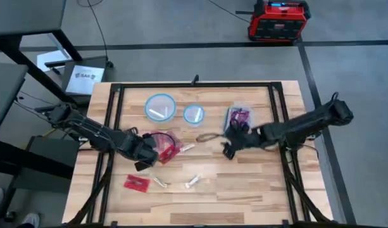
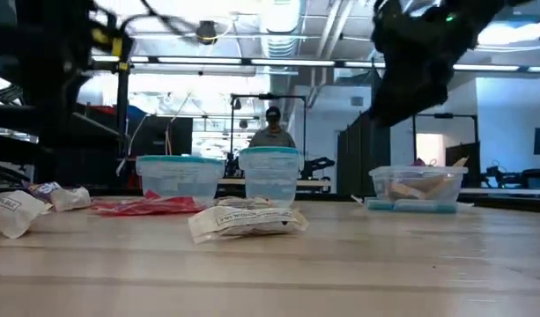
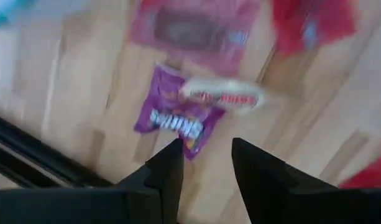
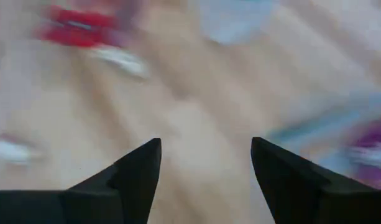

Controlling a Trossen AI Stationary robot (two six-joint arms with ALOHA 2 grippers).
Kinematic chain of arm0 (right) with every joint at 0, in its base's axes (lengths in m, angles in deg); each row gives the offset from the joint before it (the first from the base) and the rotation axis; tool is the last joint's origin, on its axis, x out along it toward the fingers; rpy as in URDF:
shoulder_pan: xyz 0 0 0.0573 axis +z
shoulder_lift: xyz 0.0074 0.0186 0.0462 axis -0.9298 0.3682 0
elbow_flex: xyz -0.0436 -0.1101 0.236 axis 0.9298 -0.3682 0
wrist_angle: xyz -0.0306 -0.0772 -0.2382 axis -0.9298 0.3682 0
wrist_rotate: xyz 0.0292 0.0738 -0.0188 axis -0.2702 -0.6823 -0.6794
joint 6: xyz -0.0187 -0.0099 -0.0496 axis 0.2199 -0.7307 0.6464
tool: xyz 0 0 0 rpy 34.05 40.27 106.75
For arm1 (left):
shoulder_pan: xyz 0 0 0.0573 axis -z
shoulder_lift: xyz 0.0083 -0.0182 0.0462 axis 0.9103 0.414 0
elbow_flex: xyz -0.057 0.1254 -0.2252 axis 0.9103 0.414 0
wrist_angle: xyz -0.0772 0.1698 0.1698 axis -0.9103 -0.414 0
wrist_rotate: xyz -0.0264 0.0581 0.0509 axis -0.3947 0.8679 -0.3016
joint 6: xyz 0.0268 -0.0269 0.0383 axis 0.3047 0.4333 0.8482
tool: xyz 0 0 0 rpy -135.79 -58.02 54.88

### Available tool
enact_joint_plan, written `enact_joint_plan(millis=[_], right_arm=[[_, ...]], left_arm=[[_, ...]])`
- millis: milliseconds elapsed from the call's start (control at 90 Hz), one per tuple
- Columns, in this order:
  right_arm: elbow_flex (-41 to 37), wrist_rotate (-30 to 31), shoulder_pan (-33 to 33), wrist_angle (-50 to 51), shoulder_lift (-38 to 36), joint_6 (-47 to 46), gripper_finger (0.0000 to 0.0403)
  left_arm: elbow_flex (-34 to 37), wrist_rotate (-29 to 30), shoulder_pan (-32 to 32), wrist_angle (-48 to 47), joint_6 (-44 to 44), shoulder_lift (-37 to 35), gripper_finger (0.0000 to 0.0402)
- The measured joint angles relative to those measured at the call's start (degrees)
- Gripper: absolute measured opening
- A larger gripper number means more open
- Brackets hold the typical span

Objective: Sort candy
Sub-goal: Put the violet candy into the top right transparent bin

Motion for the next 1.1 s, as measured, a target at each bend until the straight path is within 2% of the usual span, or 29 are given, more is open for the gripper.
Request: enact_joint_plan(millis=[89,189,389,478,622,689,767,833,978,1100], right_arm=[[-4.4,0.1,3.2,-11.9,0.0,1.3,0.0233],[-7.3,0.1,5.5,-19.7,0.0,2.2,0.0233],[-8.7,0.2,6.6,-22.3,0.0,2.3,0.0233],[-8.7,0.2,6.3,-22.2,0.0,2.3,0.0233],[-8.7,0.3,6.1,-22.2,0.0,3.7,0.0233],[-8.7,0.4,5.8,-22.2,0.0,3.9,0.0233],[-8.7,0.3,5.5,-22.2,0.0,3.8,0.0233],[-8.7,0.4,5.5,-22.2,0.0,3.9,0.0233],[-8.7,0.4,5.5,-22.2,0.0,4.0,0.0233],[-8.7,0.4,5.5,-22.3,0.0,4.0,0.0233]], left_arm=[[3.1,-2.8,-2.3,0.8,5.6,0.0,0.0121],[6.2,-5.2,-5.0,4.7,13.7,0.0,0.0121],[12.8,-7.1,-9.2,16.6,25.3,0.0,0.0121],[15.0,-7.1,-10.9,18.3,26.0,0.2,0.0121],[14.5,-7.4,-12.6,19.2,25.9,2.5,0.011],[14.5,-8.9,-13.1,19.4,26.2,4.3,0.0083],[14.6,-10.2,-13.2,19.4,26.1,6.4,0.003],[14.2,-10.3,-13.2,19.2,26.0,8.1,0.0011],[10.6,-10.9,-12.1,16.1,25.4,9.0,0.0002],[3.7,-12.4,-10.2,10.8,24.2,6.7,0.0]])
